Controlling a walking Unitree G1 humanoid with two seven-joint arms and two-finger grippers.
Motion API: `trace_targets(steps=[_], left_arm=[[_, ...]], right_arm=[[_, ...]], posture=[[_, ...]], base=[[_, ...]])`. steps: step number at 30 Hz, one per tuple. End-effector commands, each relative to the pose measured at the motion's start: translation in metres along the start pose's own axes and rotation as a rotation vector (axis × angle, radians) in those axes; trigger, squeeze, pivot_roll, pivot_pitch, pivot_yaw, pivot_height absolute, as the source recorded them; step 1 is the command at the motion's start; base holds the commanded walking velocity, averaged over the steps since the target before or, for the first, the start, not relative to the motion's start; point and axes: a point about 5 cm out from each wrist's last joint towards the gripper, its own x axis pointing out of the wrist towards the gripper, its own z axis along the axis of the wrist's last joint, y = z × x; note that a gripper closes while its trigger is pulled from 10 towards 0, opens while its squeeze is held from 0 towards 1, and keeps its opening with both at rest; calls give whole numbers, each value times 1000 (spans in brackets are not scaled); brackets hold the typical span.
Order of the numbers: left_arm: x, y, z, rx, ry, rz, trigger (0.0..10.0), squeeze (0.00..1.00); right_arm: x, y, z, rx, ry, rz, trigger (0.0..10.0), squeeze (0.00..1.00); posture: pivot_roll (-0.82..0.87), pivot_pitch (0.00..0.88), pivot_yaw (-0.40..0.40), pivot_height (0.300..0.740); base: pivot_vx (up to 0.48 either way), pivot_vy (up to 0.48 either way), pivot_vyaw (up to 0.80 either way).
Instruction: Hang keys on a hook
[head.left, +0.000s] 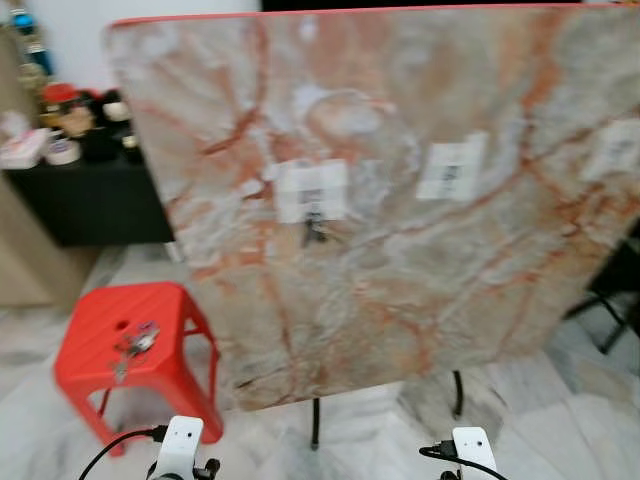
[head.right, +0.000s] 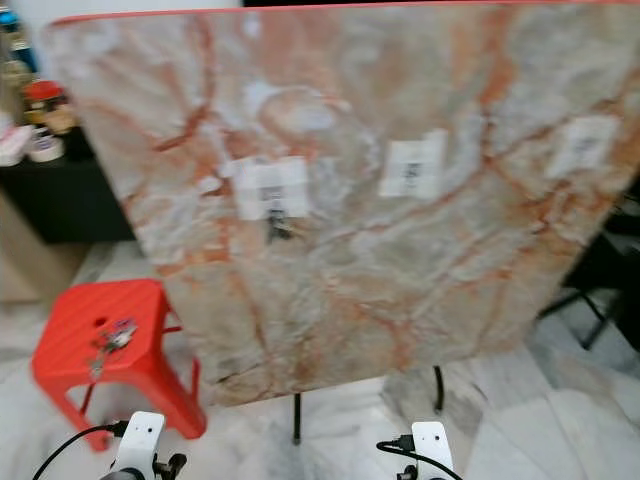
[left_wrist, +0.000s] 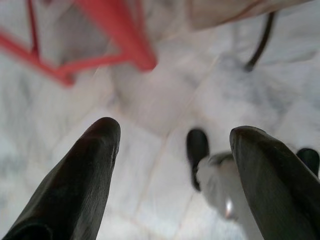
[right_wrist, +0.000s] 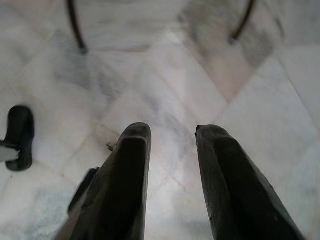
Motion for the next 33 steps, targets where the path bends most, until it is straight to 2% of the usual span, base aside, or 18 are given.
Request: trace_targets(steps=[1, 6, 9, 16, 25, 33], left_arm=[[-2, 2, -9, -15, 38, 11, 10000, 0], [-8, 15, -26, -23, 87, 39, 10000, 0], [-11, 14, -37, -26, 115, 43, 10000, 0], [-13, 9, -45, -24, 138, 41, 10000, 0], [-12, 8, -44, -19, 140, 27, 10000, 0], [-9, 9, -35, -22, 132, 33, 10000, 0]], right_arm=[[0, 1, 3, -5, -7, 1, 10000, 0], [0, 1, 3, -6, -7, -1, 10000, 0], [0, 1, 3, -5, -7, -1, 10000, 0], [0, 3, 3, 13, -6, 1, 10000, 0], [0, 3, 1, 80, -10, -17, 10000, 0], [0, 2, 1, 71, -16, -17, 10000, 0]], posture=[[54, 0, -33, 740], [54, 0, -36, 740], [54, 0, -36, 740], [52, 0, -25, 740], [49, 0, -24, 740], [51, 0, -28, 740]], base=[[0, 0, 800], [0, 0, 800], [0, 0, 800], [0, 0, 759], [0, 0, 0], [0, 205, 0]])
